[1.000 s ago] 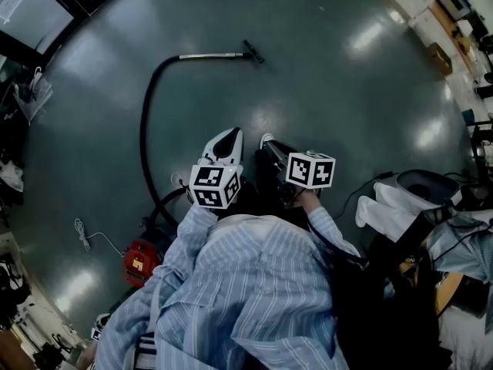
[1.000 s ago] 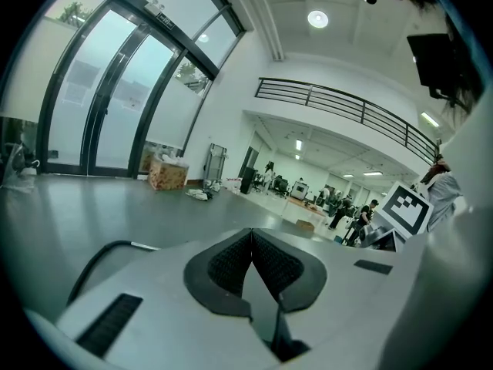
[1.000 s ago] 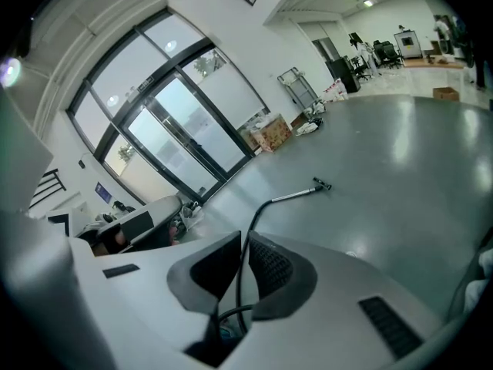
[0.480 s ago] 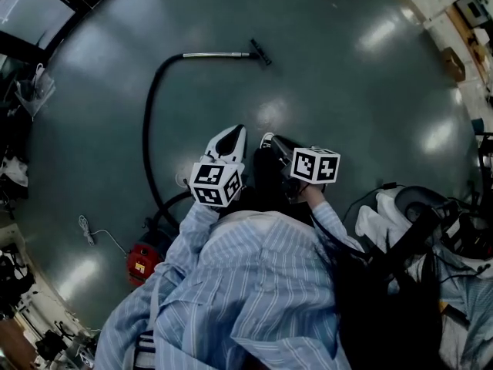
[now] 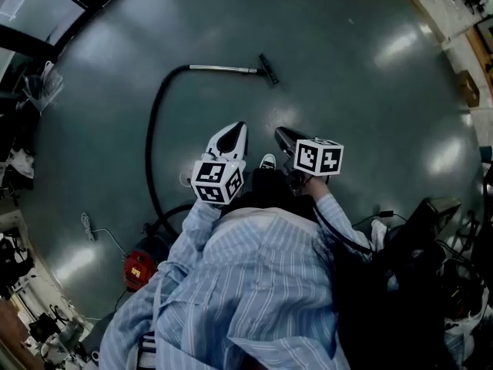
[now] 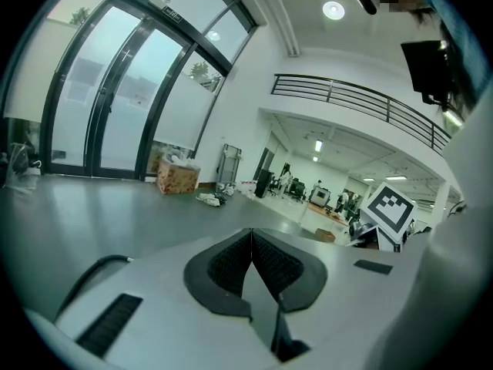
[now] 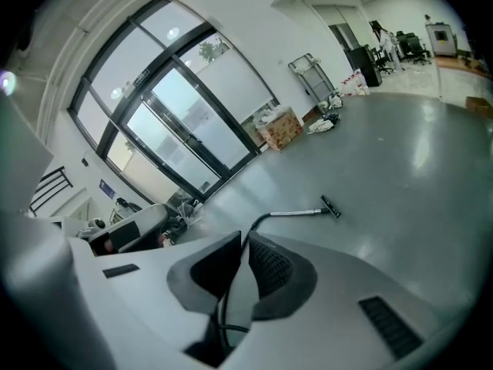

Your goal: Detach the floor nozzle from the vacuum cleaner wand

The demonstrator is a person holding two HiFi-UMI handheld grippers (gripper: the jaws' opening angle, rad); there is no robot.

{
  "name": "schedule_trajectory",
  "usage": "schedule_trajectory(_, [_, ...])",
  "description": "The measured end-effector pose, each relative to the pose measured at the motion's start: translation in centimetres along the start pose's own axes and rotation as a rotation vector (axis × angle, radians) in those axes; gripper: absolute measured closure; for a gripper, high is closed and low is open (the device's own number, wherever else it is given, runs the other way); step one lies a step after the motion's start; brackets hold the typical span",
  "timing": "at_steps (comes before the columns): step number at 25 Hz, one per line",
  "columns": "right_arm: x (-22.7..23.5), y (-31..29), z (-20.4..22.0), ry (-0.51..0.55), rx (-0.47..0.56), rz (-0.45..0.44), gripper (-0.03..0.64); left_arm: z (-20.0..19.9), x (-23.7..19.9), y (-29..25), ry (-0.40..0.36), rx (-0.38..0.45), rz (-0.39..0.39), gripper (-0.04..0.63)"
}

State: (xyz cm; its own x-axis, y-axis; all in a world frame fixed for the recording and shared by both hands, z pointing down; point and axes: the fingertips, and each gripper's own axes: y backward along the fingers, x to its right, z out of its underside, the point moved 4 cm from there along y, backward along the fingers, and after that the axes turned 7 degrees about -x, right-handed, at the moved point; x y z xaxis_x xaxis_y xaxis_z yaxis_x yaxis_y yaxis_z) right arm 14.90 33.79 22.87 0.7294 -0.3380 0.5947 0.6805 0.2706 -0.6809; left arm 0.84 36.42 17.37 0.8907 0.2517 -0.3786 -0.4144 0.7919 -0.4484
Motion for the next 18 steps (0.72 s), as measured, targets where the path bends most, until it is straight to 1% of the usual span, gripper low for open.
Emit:
schedule_trajectory(5, [2.8,-0.9,-4.1,0.000,-0.004,-0.007,0.581,-2.4,-0.7,-4.1,-0.005,-0.001,-0.032,0.589])
schedule_trajectory(9, [4.2,-1.3,-6.5,-0.037,-0.001,-0.005,0.581,-3.8,-1.1,-5.6,-0.016,-0.023,-0.053,0.589])
schedule_trajectory(14, [4.5,-3.1,-7.1,-0.067,-0.014,-0.019,0.581,-4.1,-3.1,-6.6,-0.007,-0.054,-0.071,0.589])
schedule_trajectory(18, [5.1,-4.1,-8.0,-0.086,-0.012,-0.006,0.581,-5.0,-4.5,-8.5,-0.016,-0.070,-0.055,0.589])
